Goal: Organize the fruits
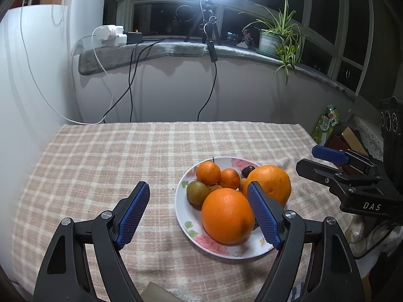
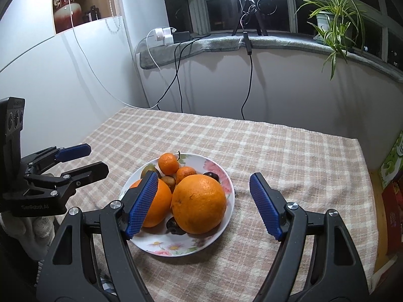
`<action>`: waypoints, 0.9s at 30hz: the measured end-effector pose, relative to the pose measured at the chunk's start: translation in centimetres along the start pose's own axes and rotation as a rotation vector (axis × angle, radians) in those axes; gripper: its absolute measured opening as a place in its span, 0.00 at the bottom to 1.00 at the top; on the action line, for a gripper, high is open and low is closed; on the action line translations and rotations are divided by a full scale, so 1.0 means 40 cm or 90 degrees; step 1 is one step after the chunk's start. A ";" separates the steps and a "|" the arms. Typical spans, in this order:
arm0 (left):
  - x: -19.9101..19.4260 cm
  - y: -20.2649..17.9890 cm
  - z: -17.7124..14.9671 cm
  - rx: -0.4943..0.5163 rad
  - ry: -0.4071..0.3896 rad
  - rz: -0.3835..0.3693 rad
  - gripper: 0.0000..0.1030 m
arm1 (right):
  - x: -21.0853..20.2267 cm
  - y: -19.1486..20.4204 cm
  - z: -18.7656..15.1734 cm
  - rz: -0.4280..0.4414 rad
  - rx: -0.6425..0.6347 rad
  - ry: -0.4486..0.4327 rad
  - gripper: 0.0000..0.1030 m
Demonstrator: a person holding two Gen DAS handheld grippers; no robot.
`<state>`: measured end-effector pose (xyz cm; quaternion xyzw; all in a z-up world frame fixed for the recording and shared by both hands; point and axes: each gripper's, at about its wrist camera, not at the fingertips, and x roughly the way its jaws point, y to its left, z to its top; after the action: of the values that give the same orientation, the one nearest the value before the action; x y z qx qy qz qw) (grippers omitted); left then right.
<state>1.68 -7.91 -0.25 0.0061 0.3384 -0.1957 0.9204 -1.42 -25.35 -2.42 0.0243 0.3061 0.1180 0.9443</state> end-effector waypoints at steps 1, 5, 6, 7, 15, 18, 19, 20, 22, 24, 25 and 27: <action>0.000 0.000 0.000 0.000 0.000 -0.001 0.78 | 0.000 0.000 0.000 0.001 0.000 0.001 0.76; -0.002 -0.005 0.000 0.001 -0.002 -0.002 0.78 | 0.000 -0.002 0.001 0.002 0.000 0.001 0.76; -0.004 -0.005 0.001 0.001 -0.003 -0.003 0.78 | 0.000 -0.002 0.001 0.002 0.000 0.000 0.76; -0.005 -0.006 0.001 0.001 -0.004 -0.003 0.78 | -0.001 -0.001 0.000 0.002 -0.001 0.000 0.76; -0.005 -0.009 0.002 0.000 -0.004 -0.005 0.78 | -0.003 0.006 -0.002 0.003 0.004 0.001 0.76; -0.005 -0.011 0.002 0.001 -0.004 -0.006 0.78 | -0.003 0.006 -0.001 0.003 0.004 0.002 0.76; -0.005 -0.013 0.001 0.001 -0.004 -0.006 0.78 | -0.003 0.006 -0.001 0.003 0.004 0.002 0.76; -0.005 -0.014 0.001 0.002 -0.004 -0.007 0.78 | -0.002 0.004 -0.001 0.004 0.004 0.002 0.76; -0.005 -0.015 0.000 0.002 -0.005 -0.007 0.78 | -0.003 0.003 -0.001 0.004 0.005 0.002 0.76; -0.005 -0.015 0.000 0.001 -0.005 -0.007 0.78 | -0.003 0.004 -0.003 0.002 0.007 0.003 0.76; -0.005 -0.014 0.000 0.001 -0.005 -0.007 0.78 | -0.003 0.004 -0.004 0.002 0.008 0.003 0.76; -0.006 -0.017 0.000 0.002 -0.006 -0.008 0.78 | -0.003 0.005 -0.005 0.001 0.009 0.004 0.76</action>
<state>1.27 -8.44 0.01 0.0045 0.3340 -0.2018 0.9207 -1.67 -25.20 -2.49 0.0313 0.3100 0.1169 0.9430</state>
